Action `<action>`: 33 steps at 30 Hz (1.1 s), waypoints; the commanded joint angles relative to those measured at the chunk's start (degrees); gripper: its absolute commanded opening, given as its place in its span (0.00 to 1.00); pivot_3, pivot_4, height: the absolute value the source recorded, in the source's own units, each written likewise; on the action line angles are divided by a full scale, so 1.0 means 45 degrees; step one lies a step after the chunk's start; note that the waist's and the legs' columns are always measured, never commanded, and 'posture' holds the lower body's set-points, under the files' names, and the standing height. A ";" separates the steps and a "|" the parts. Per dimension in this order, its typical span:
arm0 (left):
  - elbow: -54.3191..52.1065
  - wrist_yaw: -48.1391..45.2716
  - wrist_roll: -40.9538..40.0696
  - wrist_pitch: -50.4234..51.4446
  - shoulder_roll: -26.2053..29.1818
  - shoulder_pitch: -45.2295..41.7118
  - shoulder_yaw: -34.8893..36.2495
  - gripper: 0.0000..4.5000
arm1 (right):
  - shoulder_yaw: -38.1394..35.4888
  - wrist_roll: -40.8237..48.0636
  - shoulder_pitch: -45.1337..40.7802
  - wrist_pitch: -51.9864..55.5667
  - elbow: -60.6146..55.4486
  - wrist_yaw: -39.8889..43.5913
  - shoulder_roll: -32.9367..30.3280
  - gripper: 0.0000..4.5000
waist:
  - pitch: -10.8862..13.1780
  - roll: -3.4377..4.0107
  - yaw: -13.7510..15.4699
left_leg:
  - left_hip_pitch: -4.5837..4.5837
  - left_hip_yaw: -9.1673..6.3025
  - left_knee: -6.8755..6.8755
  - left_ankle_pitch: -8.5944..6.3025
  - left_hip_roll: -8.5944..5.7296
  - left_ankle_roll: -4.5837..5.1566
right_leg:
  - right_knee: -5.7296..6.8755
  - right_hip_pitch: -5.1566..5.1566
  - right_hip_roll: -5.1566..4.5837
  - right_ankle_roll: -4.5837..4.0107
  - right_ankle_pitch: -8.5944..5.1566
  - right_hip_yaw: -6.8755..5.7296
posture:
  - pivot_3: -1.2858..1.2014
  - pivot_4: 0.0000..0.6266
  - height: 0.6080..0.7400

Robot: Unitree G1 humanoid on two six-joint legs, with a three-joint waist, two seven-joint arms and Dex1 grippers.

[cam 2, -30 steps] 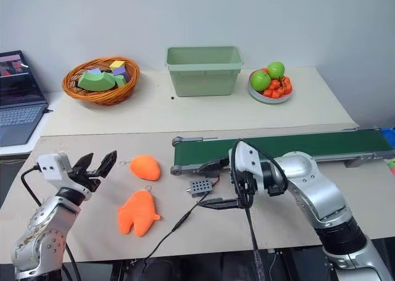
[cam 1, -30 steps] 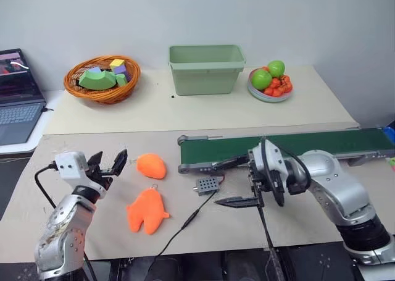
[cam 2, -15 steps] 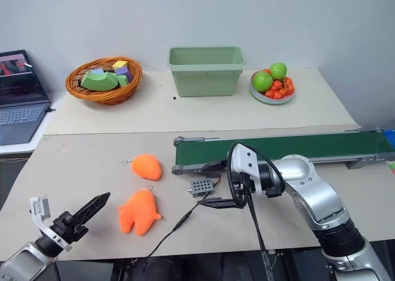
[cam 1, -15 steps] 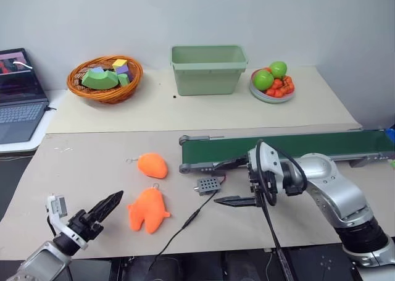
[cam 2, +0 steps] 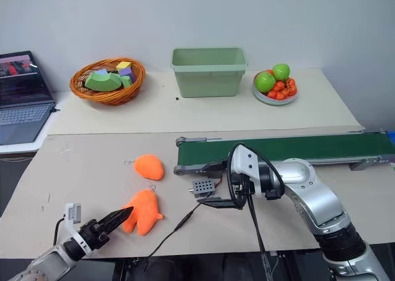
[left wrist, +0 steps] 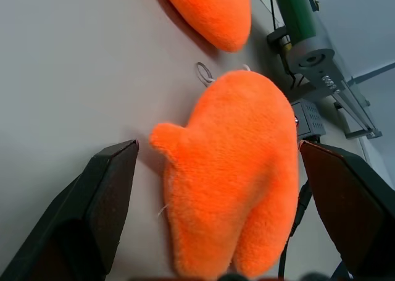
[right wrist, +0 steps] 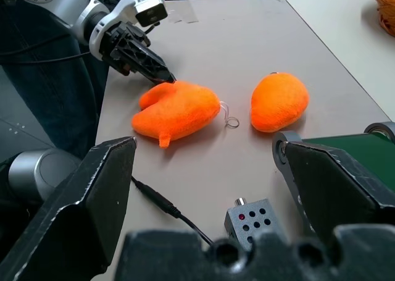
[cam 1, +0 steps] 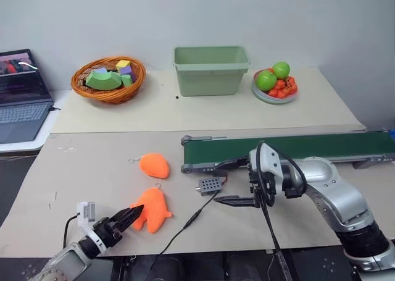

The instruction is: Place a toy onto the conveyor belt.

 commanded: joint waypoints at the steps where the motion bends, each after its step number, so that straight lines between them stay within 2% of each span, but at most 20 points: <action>1: -0.0630 -0.0018 -0.0627 0.0789 -0.0415 0.0113 -0.0732 0.99 | -0.0369 0.0127 -0.0033 -0.0079 -0.0497 -0.0103 -0.0013 1.00 | 0.0000 -0.0001 -0.0002 | -0.0001 0.0000 0.0000 -0.0001 0.0000 0.0002 | -0.0003 0.0000 0.0000 0.0000 0.0000 0.0000 | 0.52 0.24 0.91; 16: -0.0891 0.0677 -0.1118 0.0825 -0.1175 -0.0105 -0.0687 0.99 | -0.0395 -0.0014 -0.0050 -0.0120 -0.0260 -0.0220 -0.0080 1.00 | 0.0001 -0.0003 -0.0033 | -0.0010 0.0002 -0.0001 -0.0001 0.0004 0.0002 | -0.0002 -0.0018 0.0007 -0.0001 0.0000 0.0004 | 0.52 0.24 0.91; 18: -0.0902 0.0716 -0.1127 0.0753 -0.1226 -0.0112 -0.0649 0.87 | -0.0403 -0.0043 -0.0050 -0.0130 -0.0226 -0.0264 -0.0082 1.00 | 0.0001 -0.0004 -0.0030 | -0.0010 0.0002 -0.0001 -0.0001 0.0003 0.0001 | -0.0002 -0.0017 0.0006 -0.0001 0.0000 0.0004 | 0.52 0.24 0.91; 19: -0.0863 0.0739 -0.1193 0.0717 -0.1284 -0.0143 -0.0583 0.85 | -0.0402 -0.0056 -0.0052 -0.0137 -0.0208 -0.0278 -0.0082 1.00 | 0.0002 -0.0003 -0.0030 | -0.0010 0.0002 -0.0001 -0.0001 0.0004 0.0002 | -0.0002 -0.0016 0.0006 0.0000 0.0000 0.0004 | 0.52 0.24 0.91; 20: -0.0840 0.0758 -0.1243 0.0694 -0.1329 -0.0158 -0.0536 0.74 | -0.0406 -0.0061 -0.0047 -0.0142 -0.0203 -0.0286 -0.0087 1.00 | 0.0002 -0.0003 -0.0032 | -0.0010 0.0002 -0.0001 -0.0001 0.0003 0.0002 | -0.0002 -0.0017 0.0006 0.0000 0.0000 0.0004 | 0.52 0.24 0.91; 22: -0.0769 0.0771 -0.1269 0.0689 -0.1356 -0.0246 -0.0459 0.63 | -0.0398 -0.0125 -0.0063 -0.0165 -0.0129 -0.0314 -0.0077 1.00 | 0.0002 -0.0004 -0.0031 | -0.0010 0.0002 -0.0001 -0.0001 0.0004 0.0002 | -0.0001 -0.0017 0.0007 -0.0001 0.0000 0.0004 | 0.52 0.24 0.91; 23: -0.0761 0.0771 -0.1250 0.0694 -0.1357 -0.0272 -0.0445 0.53 | -0.0392 -0.0156 -0.0068 -0.0173 -0.0102 -0.0318 -0.0069 1.00 | 0.0002 -0.0004 -0.0030 | -0.0010 0.0003 -0.0001 -0.0001 0.0004 0.0002 | -0.0001 -0.0017 0.0007 -0.0001 0.0000 0.0003 | 0.52 0.24 0.91; 29: -0.0969 0.0831 -0.0908 0.0526 -0.1381 -0.0285 -0.0545 0.08 | -0.0322 -0.0259 -0.0108 -0.0188 0.0011 -0.0326 -0.0001 1.00 | 0.0002 -0.0004 -0.0029 | -0.0010 0.0002 -0.0001 -0.0001 0.0003 0.0001 | -0.0003 -0.0017 0.0007 -0.0001 0.0000 0.0003 | 0.52 0.24 0.91; 30: -0.1125 0.0859 -0.0677 0.0311 -0.1377 -0.0265 -0.0615 0.03 | -0.0307 -0.0267 -0.0119 -0.0192 0.0036 -0.0322 0.0008 1.00 | 0.0002 -0.0004 -0.0028 | -0.0010 0.0002 -0.0001 -0.0001 0.0003 0.0001 | -0.0002 -0.0017 0.0006 -0.0001 0.0000 0.0003 | 0.52 0.24 0.91; 33: -0.1673 0.1216 -0.0286 -0.0354 -0.1519 -0.0389 -0.0565 0.03 | -0.0261 -0.0292 -0.0153 -0.0218 0.0145 -0.0280 0.0030 1.00 | 0.0003 -0.0006 -0.0024 | -0.0010 0.0003 -0.0001 -0.0001 0.0003 0.0001 | -0.0003 -0.0016 0.0006 -0.0001 0.0000 0.0004 | 0.52 0.24 0.91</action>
